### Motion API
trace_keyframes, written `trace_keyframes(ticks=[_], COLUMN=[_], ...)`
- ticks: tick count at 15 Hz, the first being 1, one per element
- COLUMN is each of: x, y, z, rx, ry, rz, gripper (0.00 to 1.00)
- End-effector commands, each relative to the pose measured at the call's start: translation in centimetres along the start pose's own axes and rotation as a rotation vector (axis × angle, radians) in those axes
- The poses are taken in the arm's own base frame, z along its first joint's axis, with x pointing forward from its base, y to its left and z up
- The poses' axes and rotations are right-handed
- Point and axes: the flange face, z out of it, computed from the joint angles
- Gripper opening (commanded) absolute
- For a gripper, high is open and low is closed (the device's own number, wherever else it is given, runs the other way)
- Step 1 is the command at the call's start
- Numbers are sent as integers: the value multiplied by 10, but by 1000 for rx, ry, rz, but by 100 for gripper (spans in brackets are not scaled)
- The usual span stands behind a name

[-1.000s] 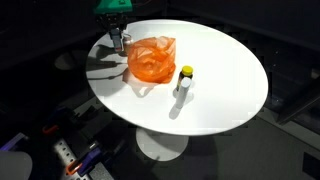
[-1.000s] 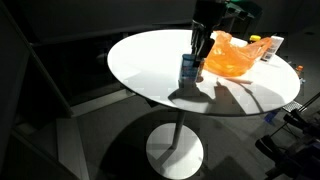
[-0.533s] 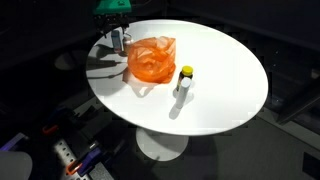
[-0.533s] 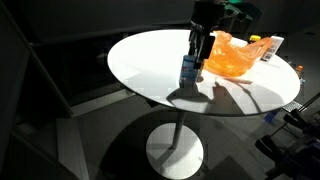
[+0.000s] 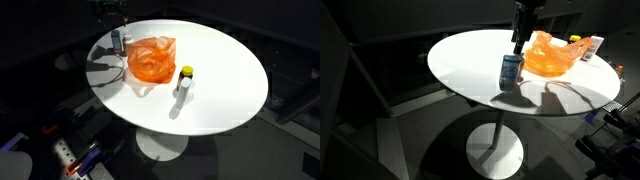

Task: Pick up the mentos container from the orange plastic bag and put it on the table

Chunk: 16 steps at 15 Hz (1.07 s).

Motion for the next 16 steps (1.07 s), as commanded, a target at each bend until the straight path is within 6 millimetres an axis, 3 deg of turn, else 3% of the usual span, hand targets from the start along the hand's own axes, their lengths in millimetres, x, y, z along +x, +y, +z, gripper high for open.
trace_keyframes(ticks=[1, 8, 16], x=[-24, -83, -145], y=[3, 3, -29], z=[-33, -75, -127], rx=[30, 110, 61], ry=[0, -68, -231], rz=[139, 396, 686], gripper=[100, 100, 100])
